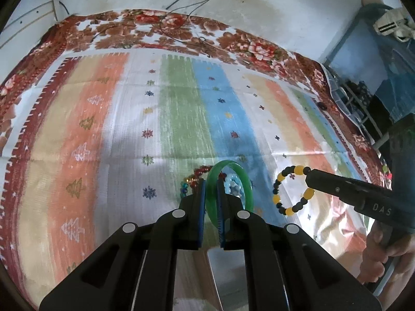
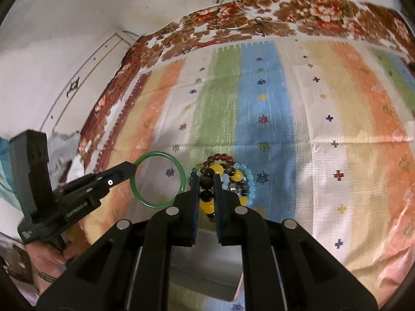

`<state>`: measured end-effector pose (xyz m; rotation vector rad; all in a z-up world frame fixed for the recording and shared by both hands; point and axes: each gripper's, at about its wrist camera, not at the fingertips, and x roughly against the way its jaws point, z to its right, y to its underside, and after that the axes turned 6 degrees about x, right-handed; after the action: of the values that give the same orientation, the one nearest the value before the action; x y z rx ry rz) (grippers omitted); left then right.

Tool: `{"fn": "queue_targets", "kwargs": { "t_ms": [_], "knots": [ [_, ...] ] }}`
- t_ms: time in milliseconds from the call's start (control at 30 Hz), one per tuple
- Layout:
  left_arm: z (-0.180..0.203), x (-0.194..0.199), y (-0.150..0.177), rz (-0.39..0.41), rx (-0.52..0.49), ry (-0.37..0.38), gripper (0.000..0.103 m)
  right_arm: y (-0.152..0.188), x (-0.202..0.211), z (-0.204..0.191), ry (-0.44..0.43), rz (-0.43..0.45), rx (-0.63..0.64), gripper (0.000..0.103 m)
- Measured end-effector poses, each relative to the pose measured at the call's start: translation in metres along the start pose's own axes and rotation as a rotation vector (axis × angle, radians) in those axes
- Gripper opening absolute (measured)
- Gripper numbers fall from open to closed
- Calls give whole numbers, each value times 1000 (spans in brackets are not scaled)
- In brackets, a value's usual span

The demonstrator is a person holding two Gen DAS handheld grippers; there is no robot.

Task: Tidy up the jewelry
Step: 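Lift both held bracelets and carry them over the silver box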

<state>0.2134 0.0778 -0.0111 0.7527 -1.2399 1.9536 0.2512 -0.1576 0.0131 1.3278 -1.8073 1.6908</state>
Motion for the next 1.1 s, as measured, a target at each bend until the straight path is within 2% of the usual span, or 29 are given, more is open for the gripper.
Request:
{"fn": "queue_targets", "kwargs": {
  "t_ms": [67,567,600,667,900,1100],
  "knots": [
    [0,3,7,2,-1,-3,7,7,2,-5,24,-6,22,11],
    [16,30,58,12,-51,44,7,53,36,-26,-43,28,72,11],
    [17,29,62,5,-57,44,7,56,36,-26,-46,25,71,11],
    [19,27,68,-8,-65,43,0,64,34,-26,-50,8,69,11],
    [18,12,77,-48,-77,7,0,83,20,-23,-25,-47,65,11],
    [12,12,76,-44,-51,-3,0,84,14,-19,-21,-66,60,11]
  ]
}}
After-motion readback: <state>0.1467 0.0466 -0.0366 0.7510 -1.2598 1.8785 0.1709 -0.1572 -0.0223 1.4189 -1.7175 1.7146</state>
